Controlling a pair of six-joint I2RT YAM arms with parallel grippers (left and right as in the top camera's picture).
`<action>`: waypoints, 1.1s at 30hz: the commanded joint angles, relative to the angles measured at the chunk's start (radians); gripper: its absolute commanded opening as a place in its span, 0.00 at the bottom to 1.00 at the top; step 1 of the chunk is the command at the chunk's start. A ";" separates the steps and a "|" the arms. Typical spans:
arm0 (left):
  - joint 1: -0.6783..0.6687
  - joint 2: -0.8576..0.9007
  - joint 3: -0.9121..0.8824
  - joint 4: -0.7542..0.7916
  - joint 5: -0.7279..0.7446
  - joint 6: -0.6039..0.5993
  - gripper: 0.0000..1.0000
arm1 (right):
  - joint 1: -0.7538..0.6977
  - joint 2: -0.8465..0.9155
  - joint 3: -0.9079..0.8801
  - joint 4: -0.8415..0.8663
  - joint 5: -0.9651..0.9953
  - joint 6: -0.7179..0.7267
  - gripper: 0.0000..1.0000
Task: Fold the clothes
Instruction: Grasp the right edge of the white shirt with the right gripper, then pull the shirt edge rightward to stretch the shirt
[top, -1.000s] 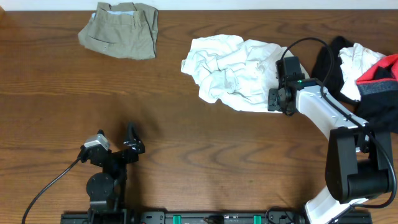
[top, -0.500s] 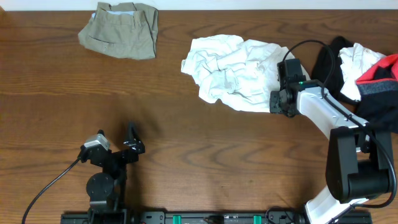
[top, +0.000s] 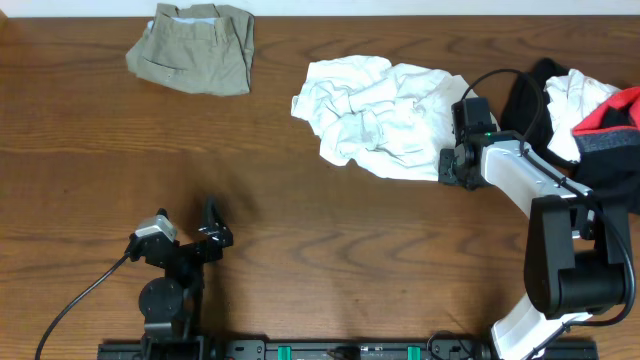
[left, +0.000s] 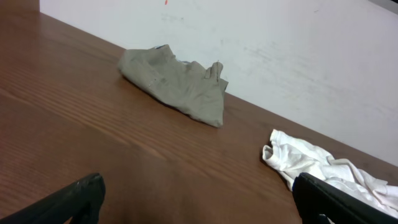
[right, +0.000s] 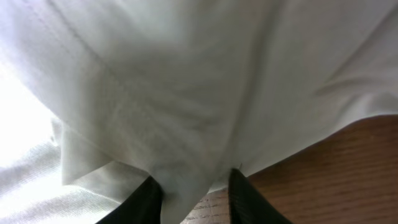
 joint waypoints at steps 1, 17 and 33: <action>0.000 -0.006 -0.028 -0.023 -0.026 0.017 0.98 | -0.010 0.014 -0.006 0.002 0.018 0.003 0.22; 0.000 -0.006 -0.028 -0.023 -0.026 0.017 0.98 | -0.010 -0.087 0.272 -0.408 0.031 0.109 0.01; 0.000 -0.006 -0.028 -0.023 -0.026 0.017 0.98 | -0.019 -0.395 0.367 -0.621 0.358 0.243 0.02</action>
